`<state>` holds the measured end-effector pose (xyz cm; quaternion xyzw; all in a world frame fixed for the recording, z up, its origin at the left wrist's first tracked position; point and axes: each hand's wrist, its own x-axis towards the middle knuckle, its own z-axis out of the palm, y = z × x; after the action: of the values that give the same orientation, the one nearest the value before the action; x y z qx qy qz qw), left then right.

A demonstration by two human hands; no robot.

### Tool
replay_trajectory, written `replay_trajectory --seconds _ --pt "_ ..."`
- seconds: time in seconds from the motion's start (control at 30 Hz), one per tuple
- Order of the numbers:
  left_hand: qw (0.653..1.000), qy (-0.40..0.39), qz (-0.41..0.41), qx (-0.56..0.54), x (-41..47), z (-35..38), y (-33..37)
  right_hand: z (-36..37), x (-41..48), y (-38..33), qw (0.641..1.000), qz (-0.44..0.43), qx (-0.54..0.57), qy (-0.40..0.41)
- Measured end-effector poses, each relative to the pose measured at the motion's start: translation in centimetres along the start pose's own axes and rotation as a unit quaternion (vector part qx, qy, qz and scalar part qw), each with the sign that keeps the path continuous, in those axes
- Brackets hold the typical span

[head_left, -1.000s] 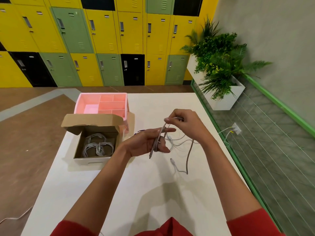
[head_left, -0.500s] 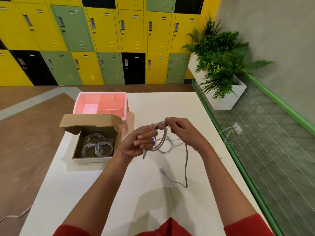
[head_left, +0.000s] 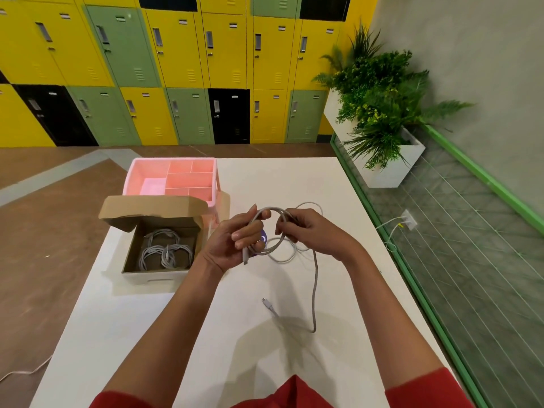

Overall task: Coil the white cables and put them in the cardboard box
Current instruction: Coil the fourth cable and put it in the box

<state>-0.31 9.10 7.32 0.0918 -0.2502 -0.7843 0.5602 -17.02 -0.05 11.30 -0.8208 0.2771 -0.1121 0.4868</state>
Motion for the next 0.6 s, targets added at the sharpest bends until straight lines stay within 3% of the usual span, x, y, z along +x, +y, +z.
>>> replay_trajectory --seconds 0.17,0.33,0.43,0.6 --pt "0.992 0.104 0.031 0.063 0.1 -0.5 -0.1 -0.6 -0.4 -0.4 0.999 0.009 0.005 -0.034" --pt "0.973 0.208 0.076 0.068 0.8 0.5 -0.6 -0.2 -0.5 0.2 1.000 0.006 0.026 0.009" --pt "0.977 0.192 0.092 0.030 0.8 0.8 -0.9 -0.1 -0.3 0.2 0.998 0.010 0.048 0.050" --pt "0.994 0.082 0.067 0.010 0.7 0.8 -0.7 -0.2 -0.2 0.2 0.996 0.020 0.056 0.059"
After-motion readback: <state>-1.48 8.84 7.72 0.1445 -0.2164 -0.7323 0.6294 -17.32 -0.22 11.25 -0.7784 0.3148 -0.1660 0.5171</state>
